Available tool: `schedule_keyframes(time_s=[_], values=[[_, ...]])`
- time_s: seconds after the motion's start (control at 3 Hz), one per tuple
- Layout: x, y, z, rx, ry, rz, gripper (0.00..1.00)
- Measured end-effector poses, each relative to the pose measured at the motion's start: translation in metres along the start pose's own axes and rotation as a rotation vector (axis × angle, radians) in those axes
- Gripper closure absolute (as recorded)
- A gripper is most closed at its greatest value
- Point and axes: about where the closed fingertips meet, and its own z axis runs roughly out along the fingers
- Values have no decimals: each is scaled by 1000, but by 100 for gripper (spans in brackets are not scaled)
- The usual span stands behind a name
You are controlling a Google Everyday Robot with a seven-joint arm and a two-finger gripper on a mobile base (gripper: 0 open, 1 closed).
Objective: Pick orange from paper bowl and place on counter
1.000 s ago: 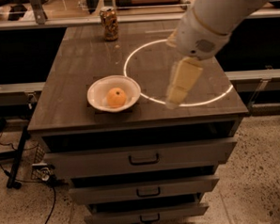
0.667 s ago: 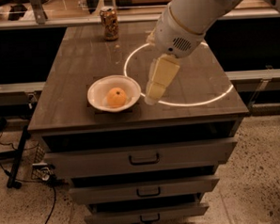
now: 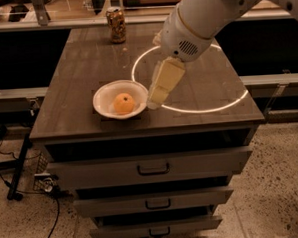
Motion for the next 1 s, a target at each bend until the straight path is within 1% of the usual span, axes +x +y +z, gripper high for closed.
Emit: schedule_keyframes(time_s=[0.33, 0.67, 1.0], values=[[-10, -11, 13, -3, -74, 53, 0], [-23, -23, 33, -27, -141, 105, 0], [-34, -25, 54, -55, -172, 144, 14]])
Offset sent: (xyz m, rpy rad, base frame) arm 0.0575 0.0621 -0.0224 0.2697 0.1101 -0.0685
